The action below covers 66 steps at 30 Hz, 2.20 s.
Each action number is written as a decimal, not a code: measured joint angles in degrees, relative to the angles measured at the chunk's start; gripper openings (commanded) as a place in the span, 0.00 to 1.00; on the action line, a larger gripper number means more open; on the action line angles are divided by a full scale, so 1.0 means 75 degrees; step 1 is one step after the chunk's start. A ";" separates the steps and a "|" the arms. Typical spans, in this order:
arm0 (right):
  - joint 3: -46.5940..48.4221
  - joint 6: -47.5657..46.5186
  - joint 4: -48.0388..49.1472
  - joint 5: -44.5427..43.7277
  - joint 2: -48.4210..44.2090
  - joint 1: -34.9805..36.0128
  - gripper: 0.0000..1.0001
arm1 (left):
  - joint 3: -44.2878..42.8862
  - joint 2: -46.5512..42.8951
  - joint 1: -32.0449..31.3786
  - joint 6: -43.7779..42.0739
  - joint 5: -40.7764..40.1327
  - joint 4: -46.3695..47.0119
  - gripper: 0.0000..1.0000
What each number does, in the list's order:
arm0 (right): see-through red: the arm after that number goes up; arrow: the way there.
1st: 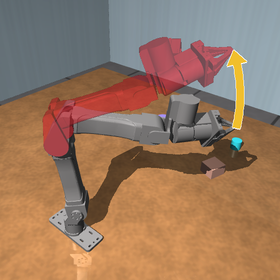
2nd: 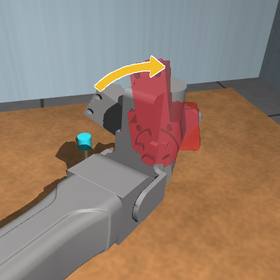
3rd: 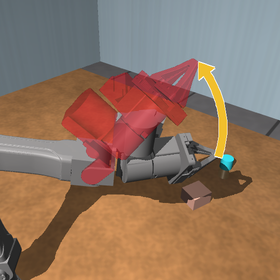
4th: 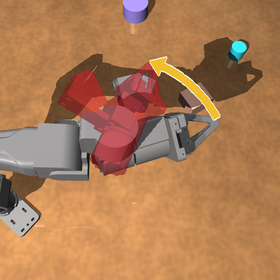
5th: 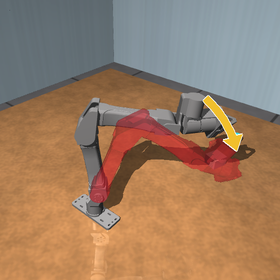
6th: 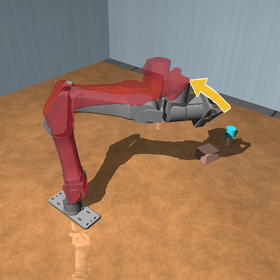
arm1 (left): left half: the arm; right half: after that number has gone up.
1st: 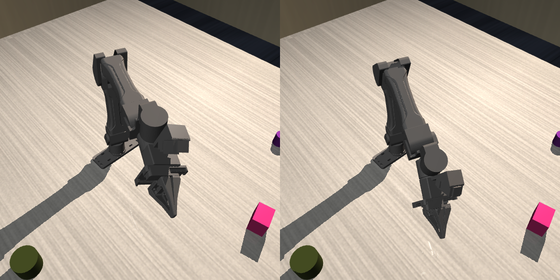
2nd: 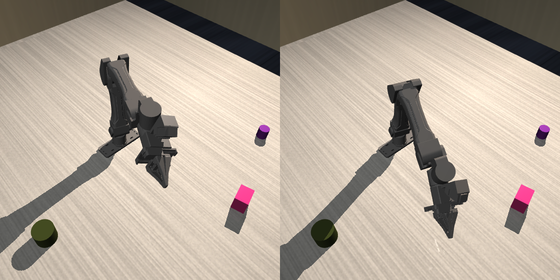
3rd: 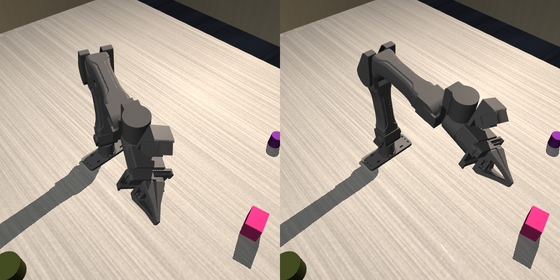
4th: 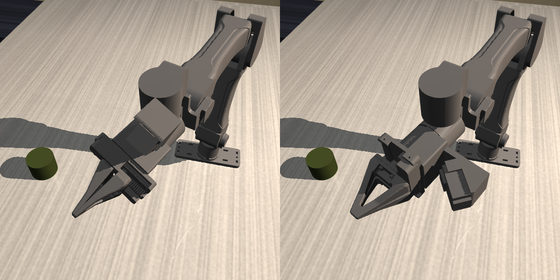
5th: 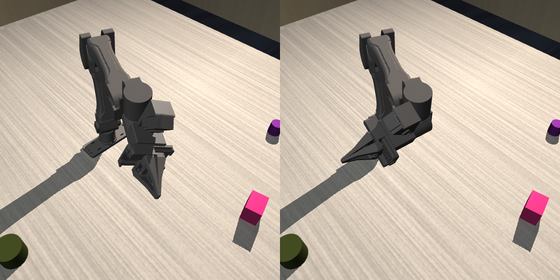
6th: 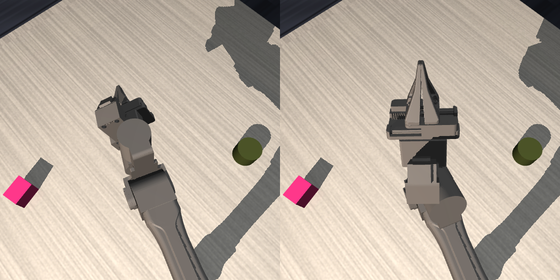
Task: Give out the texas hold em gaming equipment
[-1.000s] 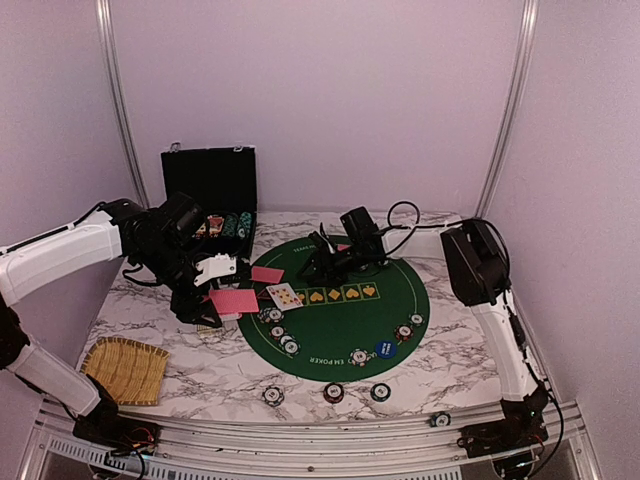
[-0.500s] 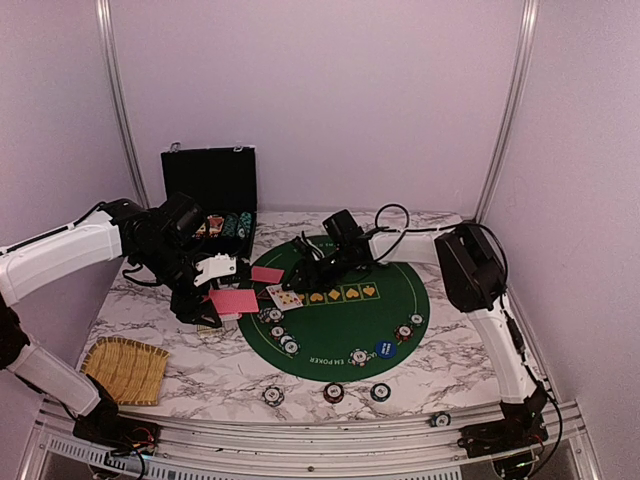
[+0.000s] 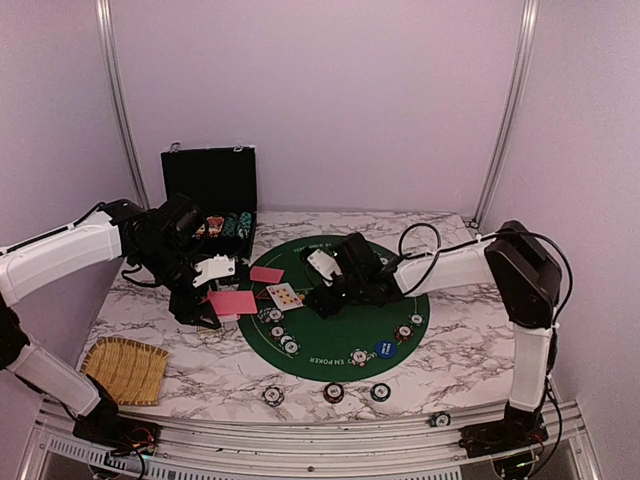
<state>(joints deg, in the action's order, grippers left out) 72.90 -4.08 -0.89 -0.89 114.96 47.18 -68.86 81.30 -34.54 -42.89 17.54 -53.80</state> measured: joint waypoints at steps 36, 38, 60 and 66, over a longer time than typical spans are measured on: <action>-0.0667 -0.5112 0.3812 -0.1824 0.1271 0.1408 0.56 | 0.0067 -0.0583 0.0023 0.0000 -0.0038 -0.0271 0.00; -0.0580 -0.5225 0.3806 -0.1827 0.1341 0.1411 0.53 | 0.0064 -0.0597 0.0023 0.0000 -0.0041 -0.0277 0.00; -0.0297 -0.5694 0.3739 -0.2340 0.1670 0.1437 0.00 | 0.0061 -0.0600 0.0038 -0.0003 -0.0087 -0.0428 0.00; -0.0752 -0.5901 0.4249 -0.2766 0.1451 0.1440 0.00 | 0.0047 -0.0600 0.0038 0.0000 -0.0087 -0.0437 0.00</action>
<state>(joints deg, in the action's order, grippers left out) 67.26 -48.34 30.98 -21.63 125.84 57.98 -68.51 76.79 -34.26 -42.89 16.88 -57.08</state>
